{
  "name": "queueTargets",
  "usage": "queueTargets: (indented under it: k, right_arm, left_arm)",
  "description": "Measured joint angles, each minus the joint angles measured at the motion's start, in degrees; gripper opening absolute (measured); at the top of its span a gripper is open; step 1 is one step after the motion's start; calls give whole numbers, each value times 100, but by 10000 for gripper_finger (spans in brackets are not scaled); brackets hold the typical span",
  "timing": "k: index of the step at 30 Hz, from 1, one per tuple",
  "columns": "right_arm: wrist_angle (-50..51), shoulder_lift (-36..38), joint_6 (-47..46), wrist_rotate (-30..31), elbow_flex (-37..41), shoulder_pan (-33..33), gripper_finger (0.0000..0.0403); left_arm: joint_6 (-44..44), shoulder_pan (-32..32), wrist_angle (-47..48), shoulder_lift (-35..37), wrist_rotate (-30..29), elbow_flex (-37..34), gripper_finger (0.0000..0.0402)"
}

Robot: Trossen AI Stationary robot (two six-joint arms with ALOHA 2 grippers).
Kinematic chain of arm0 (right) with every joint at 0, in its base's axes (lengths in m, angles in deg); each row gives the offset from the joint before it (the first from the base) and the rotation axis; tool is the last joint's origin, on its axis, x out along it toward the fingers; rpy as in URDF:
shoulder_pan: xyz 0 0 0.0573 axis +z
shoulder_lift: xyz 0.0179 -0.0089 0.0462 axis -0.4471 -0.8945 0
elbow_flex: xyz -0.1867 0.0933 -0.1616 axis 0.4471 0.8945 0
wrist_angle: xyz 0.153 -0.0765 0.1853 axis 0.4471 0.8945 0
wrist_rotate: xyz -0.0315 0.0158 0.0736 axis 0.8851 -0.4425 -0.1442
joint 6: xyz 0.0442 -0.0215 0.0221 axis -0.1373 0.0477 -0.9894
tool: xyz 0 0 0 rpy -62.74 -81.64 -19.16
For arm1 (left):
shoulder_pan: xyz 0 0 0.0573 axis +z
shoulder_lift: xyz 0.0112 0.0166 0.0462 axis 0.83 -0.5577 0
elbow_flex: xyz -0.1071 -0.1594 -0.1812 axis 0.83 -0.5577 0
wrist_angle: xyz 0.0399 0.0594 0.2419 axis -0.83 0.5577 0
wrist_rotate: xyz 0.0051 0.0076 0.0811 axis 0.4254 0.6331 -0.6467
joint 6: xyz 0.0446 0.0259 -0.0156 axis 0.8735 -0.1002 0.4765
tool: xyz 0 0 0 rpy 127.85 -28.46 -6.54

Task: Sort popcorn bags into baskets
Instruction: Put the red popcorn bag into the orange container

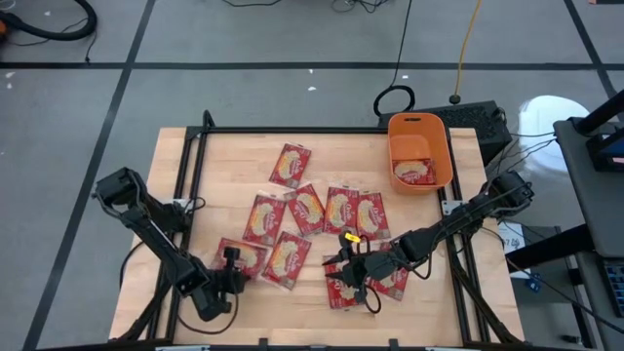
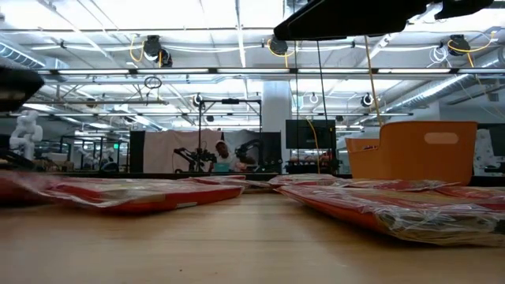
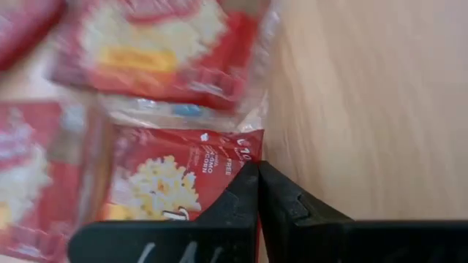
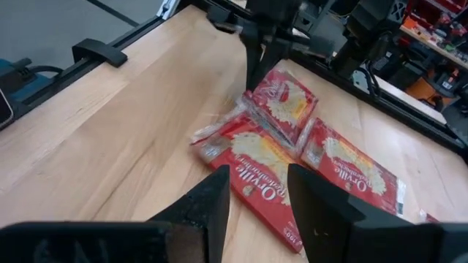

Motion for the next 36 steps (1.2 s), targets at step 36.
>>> queueTargets:
  k: [36]
  right_arm:
    - [-429,-2604,928,319,-2240,-439,135]
  left_arm:
    - [2802,1055,-3086,618,-426,294,12]
